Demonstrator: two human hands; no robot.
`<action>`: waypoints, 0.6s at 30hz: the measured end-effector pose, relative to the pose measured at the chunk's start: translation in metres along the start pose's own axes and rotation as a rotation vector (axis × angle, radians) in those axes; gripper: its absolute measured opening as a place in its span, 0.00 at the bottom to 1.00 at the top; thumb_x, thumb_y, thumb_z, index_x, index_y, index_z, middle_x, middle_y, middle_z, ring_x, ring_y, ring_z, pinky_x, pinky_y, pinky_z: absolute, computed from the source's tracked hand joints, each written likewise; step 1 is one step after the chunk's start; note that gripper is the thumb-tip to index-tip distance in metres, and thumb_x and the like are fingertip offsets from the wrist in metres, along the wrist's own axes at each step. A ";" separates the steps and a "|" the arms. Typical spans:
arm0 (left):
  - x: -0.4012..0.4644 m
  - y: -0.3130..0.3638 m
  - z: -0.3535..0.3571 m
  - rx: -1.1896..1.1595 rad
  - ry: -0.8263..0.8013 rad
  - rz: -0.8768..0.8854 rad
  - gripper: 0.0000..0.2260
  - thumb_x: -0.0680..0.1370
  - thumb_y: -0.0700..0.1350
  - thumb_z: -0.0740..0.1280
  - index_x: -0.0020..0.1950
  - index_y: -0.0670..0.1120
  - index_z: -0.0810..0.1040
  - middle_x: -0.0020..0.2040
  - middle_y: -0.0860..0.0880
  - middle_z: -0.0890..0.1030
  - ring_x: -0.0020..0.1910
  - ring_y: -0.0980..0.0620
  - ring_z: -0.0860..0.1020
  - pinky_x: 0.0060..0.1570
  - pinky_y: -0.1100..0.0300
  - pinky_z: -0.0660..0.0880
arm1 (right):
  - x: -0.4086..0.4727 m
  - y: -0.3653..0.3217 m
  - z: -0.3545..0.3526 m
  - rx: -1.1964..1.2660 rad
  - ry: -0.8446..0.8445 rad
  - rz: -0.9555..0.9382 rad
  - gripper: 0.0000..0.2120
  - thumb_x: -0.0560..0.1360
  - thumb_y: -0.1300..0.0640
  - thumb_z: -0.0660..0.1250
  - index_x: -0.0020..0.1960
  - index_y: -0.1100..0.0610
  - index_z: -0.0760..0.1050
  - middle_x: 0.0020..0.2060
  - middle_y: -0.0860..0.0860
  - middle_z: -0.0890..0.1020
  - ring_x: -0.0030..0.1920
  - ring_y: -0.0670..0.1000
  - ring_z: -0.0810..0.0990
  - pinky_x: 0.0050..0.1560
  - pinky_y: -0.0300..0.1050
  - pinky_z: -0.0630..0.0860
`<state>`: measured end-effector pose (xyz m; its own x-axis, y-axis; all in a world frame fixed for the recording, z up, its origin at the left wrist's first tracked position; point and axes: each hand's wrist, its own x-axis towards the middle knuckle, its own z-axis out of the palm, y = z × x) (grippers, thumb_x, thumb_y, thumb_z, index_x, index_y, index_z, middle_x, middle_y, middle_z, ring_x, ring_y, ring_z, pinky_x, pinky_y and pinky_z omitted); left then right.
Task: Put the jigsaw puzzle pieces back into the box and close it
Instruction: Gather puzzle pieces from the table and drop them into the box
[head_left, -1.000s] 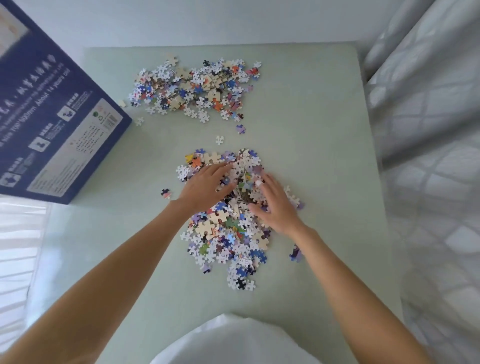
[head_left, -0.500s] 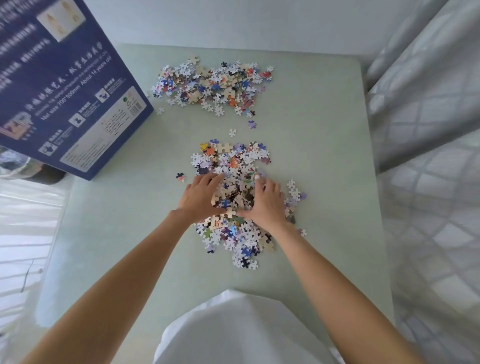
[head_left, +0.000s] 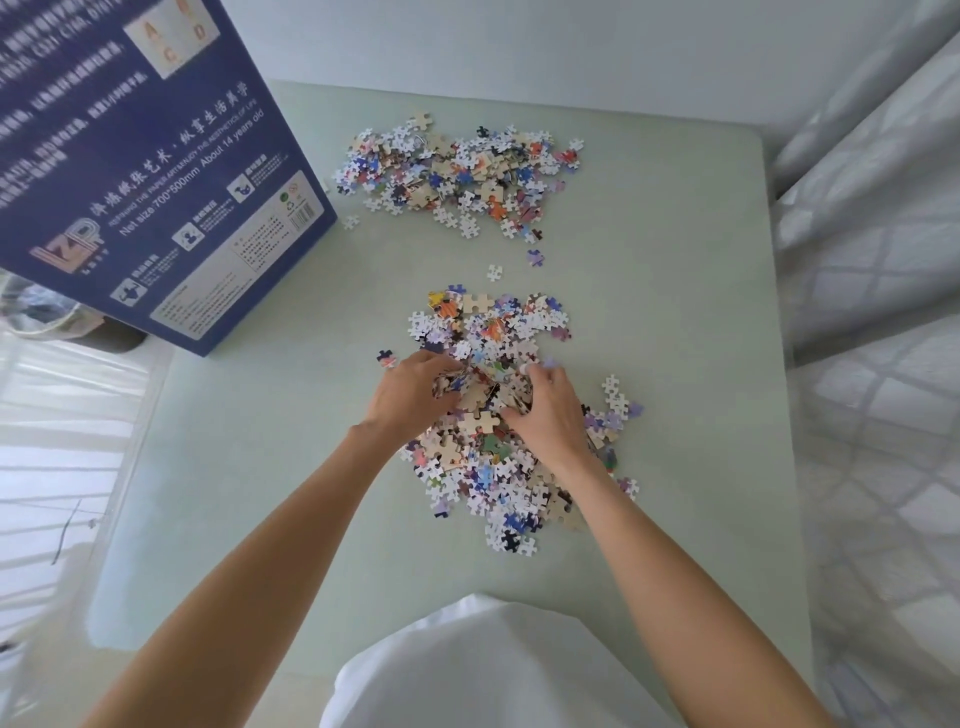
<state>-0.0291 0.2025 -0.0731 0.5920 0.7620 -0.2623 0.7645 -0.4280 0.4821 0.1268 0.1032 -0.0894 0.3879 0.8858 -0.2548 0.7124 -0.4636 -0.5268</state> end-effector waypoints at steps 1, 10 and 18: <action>0.000 -0.002 -0.002 0.011 0.023 -0.008 0.17 0.76 0.46 0.68 0.64 0.51 0.75 0.63 0.50 0.77 0.58 0.51 0.77 0.59 0.57 0.71 | 0.000 0.000 -0.002 -0.012 0.004 -0.011 0.27 0.72 0.54 0.70 0.67 0.58 0.67 0.62 0.56 0.71 0.48 0.51 0.76 0.54 0.42 0.74; -0.002 -0.008 -0.011 0.087 0.026 -0.081 0.18 0.77 0.47 0.67 0.67 0.54 0.73 0.51 0.50 0.83 0.41 0.53 0.79 0.45 0.63 0.71 | 0.002 -0.005 -0.015 -0.108 0.060 -0.067 0.18 0.75 0.55 0.66 0.62 0.59 0.71 0.40 0.49 0.77 0.26 0.39 0.63 0.26 0.32 0.58; -0.011 -0.006 -0.016 -0.052 0.187 0.052 0.14 0.76 0.46 0.67 0.61 0.49 0.78 0.47 0.50 0.84 0.40 0.51 0.82 0.49 0.55 0.78 | 0.000 -0.006 -0.027 0.019 0.086 -0.140 0.17 0.76 0.54 0.66 0.63 0.57 0.74 0.37 0.49 0.81 0.22 0.40 0.65 0.29 0.33 0.66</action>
<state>-0.0439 0.2047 -0.0600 0.5685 0.8189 -0.0783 0.7171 -0.4467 0.5350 0.1384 0.1049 -0.0646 0.3347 0.9362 -0.1074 0.7524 -0.3341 -0.5677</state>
